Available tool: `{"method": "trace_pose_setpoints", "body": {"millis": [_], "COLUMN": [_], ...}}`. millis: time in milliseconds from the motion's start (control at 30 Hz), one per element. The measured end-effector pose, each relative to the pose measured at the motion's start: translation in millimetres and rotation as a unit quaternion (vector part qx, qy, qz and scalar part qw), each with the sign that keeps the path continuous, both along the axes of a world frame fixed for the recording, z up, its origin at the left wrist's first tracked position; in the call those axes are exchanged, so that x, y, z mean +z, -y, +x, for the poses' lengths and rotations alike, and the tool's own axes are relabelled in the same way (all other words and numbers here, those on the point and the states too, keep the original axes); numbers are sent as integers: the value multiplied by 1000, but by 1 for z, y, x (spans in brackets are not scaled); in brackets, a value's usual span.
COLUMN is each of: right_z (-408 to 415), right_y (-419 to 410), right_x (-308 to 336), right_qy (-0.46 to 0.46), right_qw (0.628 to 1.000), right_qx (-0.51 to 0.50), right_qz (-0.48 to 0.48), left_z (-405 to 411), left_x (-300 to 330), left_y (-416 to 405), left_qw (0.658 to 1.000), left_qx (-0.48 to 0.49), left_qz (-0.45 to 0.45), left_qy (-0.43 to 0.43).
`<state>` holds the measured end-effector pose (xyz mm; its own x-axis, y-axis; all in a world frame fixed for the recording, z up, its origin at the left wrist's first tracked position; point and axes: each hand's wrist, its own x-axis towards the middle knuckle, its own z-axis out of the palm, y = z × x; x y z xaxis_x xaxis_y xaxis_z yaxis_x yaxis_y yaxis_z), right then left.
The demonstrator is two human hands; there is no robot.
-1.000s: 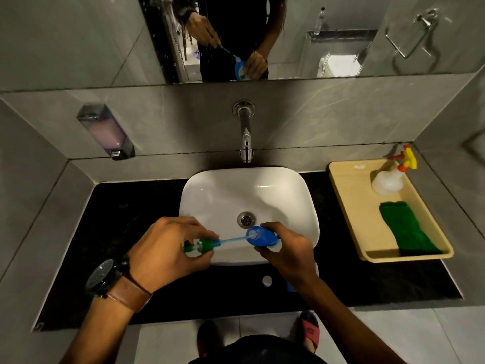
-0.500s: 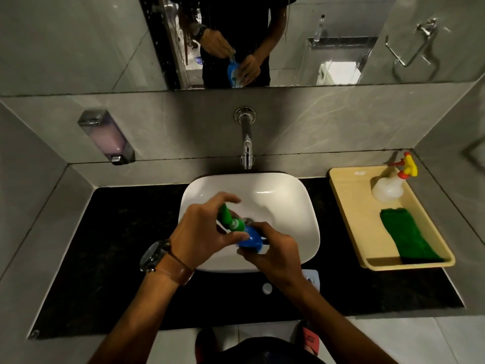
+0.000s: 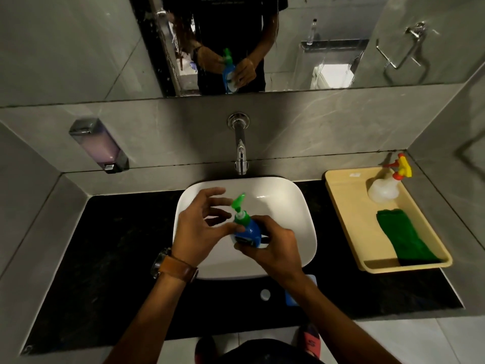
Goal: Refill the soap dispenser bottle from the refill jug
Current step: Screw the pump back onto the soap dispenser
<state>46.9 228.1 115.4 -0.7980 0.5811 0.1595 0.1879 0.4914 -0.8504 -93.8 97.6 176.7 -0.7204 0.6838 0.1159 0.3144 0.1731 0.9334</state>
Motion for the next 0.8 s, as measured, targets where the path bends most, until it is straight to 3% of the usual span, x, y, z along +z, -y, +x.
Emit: {"method": "trace_pose_setpoints", "body": {"millis": [133, 333, 433, 533, 700, 800], "right_z": [-7, -14, -16, -16, -18, -20], "right_y": [-8, -12, -9, -7, -13, -14], "right_x": [3, 7, 6, 8, 14, 14], "right_qy": [8, 11, 11, 18, 29, 35], "right_qw": [1000, 999, 999, 999, 998, 998], "right_qx": [-29, -23, -12, -6, -30, -35], "right_qz": [-10, -35, -35, -36, -49, -48], "left_z": [-3, 0, 2, -2, -16, -18], "left_x": [2, 1, 4, 5, 2, 1], "left_y": [-3, -7, -13, -17, -14, -10], "left_qw": [998, 987, 984, 992, 994, 997], "left_qx": [43, -156, -176, -128, 81, 48], "left_qz": [18, -11, -19, -13, 21, 20], "left_qy": [-51, -23, -11, -16, -66, -51]}}
